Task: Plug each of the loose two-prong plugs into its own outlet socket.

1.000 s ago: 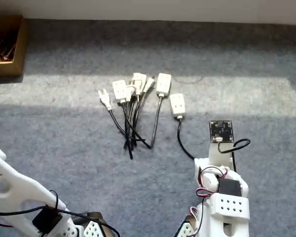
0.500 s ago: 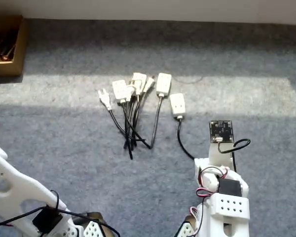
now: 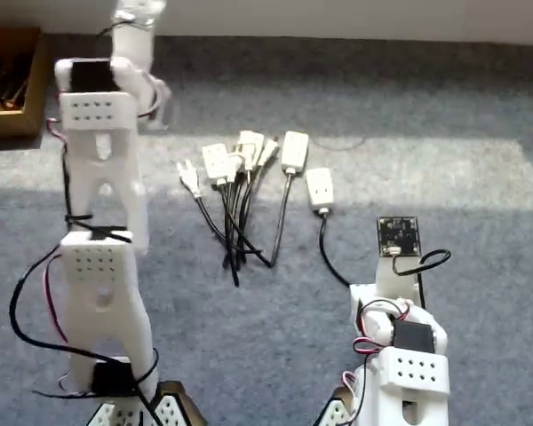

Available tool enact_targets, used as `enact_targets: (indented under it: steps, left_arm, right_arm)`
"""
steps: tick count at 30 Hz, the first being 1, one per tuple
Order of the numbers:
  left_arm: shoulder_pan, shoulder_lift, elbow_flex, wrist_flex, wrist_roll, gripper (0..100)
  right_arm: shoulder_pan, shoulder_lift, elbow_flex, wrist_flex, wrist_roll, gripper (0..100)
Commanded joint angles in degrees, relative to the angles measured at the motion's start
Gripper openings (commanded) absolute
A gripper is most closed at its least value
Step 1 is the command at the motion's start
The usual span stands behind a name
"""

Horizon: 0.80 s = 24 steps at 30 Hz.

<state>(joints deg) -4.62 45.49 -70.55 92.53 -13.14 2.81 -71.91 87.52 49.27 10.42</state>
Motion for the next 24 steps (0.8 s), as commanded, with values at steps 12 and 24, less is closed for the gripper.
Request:
enact_targets:
  steps: [12, 24]
  left_arm:
    - [9.2, 18.8, -5.2, -11.2, 5.8, 26]
    - [0.9, 20.2, -22.9, -1.6, 14.1, 26]
  right_arm:
    - [-0.5, -0.1, -0.8, 2.2, -0.3, 22.4]
    - [-0.6, -0.1, -0.8, 2.2, -0.3, 22.4]
